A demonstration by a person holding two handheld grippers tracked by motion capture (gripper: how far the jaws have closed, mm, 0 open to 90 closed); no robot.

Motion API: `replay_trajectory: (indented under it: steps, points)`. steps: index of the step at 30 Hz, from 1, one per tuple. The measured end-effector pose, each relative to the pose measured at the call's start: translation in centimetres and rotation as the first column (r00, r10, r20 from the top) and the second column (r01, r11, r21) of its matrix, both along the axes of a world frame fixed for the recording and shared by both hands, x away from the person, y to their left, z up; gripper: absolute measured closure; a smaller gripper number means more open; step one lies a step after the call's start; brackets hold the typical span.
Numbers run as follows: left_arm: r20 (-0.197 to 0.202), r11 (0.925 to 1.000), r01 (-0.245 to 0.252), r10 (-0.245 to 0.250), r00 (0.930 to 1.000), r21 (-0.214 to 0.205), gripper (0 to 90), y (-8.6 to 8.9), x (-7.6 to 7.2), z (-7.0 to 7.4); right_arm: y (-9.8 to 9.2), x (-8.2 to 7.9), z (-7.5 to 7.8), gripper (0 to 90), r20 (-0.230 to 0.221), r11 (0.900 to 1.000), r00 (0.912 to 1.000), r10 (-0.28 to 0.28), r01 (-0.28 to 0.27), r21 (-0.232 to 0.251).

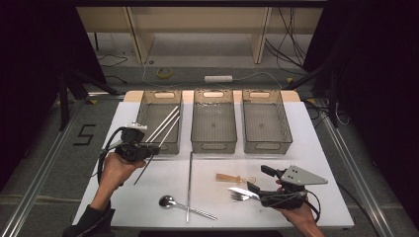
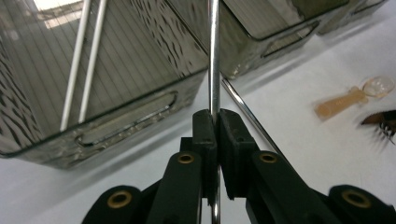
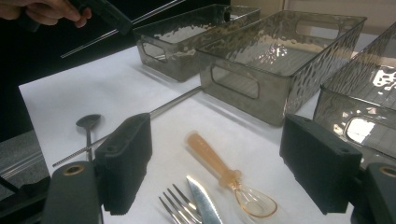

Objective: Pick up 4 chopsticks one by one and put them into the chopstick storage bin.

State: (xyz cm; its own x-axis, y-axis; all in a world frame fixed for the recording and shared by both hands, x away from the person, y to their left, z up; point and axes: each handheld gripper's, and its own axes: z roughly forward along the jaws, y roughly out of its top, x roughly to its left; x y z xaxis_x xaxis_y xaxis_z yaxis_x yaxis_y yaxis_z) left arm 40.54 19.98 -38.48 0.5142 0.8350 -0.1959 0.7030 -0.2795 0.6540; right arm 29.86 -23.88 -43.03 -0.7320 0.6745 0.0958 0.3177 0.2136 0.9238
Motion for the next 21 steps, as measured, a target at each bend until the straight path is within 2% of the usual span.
replay_trajectory:
  steps: [7, 17, 21]
  points:
    - [0.041, 0.9997, -0.026, 0.026, 0.9988, -0.005, 84.9, 0.8, 2.2, 1.3, 0.0, 0.0, 0.0, 26.2, 0.0, 1.0, 1.0, 0.002, -0.002, 0.002]
    - [0.107, 0.9983, -0.053, 0.05, 0.993, 0.027, 84.9, 1.2, 5.7, 2.7, 0.0, 0.0, 0.0, 26.2, 0.0, 1.0, 1.0, 0.005, -0.005, 0.003]
    - [0.118, 0.9977, -0.06, 0.056, 0.9915, 0.032, 85.0, 1.2, 7.0, 2.9, 0.0, 0.0, 0.0, 26.2, -0.006, 1.0, 1.0, 0.001, -0.001, 0.002]
